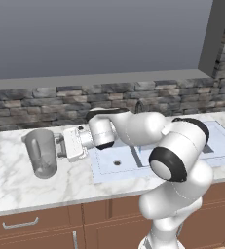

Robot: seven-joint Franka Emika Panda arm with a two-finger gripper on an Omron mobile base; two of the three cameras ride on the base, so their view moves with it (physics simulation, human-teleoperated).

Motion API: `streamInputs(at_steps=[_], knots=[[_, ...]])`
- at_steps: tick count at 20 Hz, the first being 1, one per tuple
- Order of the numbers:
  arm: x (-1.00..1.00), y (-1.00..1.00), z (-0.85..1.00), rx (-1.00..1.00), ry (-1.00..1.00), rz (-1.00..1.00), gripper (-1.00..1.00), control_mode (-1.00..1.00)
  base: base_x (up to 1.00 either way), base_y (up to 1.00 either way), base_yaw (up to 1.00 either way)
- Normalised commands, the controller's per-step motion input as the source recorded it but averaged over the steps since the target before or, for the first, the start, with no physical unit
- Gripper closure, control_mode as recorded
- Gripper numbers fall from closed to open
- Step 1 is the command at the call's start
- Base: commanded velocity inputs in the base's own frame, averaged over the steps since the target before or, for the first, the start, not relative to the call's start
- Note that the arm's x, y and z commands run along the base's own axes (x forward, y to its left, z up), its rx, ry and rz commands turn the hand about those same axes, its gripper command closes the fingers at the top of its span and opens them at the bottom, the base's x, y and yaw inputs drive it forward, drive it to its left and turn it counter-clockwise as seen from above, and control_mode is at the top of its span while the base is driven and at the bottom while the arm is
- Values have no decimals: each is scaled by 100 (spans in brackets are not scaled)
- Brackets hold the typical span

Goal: Turn on the sink faucet and place the jug under the water for a few seconds to fill it up.

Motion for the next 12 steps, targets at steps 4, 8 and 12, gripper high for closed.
streamInputs(at_steps=[4,8,12], knots=[[-9,4,-2,0,0,0,-100,-100,0,0,0],[-9,18,-7,0,0,0,-100,-100,0,0,0],[-4,15,-6,0,0,0,-100,-100,0,0,0]])
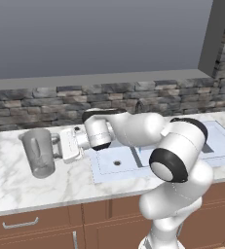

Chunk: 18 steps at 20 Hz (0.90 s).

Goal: Turn on the sink faucet and place the jug under the water for a few seconds to fill it up.

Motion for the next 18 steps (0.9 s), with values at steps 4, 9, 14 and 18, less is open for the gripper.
streamInputs(at_steps=[4,9,14,18], knots=[[-2,6,-2,0,0,0,-100,-100,0,0,0],[-5,0,0,0,0,0,-100,-100,0,0,0],[-9,0,0,0,0,0,-100,-100,0,0,0],[-5,-10,0,2,-1,0,-100,-100,0,0,0]])
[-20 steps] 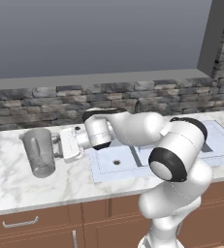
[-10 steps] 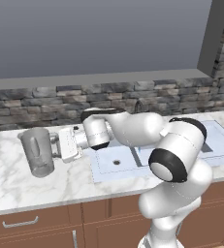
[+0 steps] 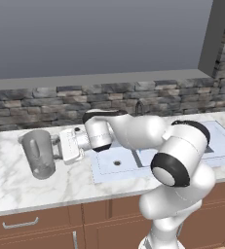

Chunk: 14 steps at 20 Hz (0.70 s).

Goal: Turn on the sink faucet and place the jug under the water for a few seconds to fill it up.

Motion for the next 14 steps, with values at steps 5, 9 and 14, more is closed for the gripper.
streamInputs(at_steps=[5,9,14], knots=[[-1,-11,-6,2,-1,2,-100,-100,0,0,0],[0,-9,-7,2,0,2,-100,-100,0,0,0],[0,-22,-3,4,-2,3,-100,-100,0,0,0]])
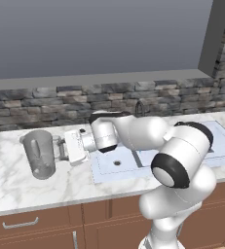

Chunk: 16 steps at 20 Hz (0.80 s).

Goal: Turn on the sink faucet and place the jug under the water for a few seconds to fill it up.

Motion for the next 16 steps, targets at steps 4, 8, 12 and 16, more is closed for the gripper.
streamInputs(at_steps=[4,8,12,16], knots=[[0,-28,-2,5,-3,4,-100,-100,0,0,0],[0,-26,0,6,-3,2,-100,-100,0,0,0],[0,-2,0,2,0,0,-100,-100,0,0,0],[0,0,0,0,0,0,-100,-100,0,0,0]])
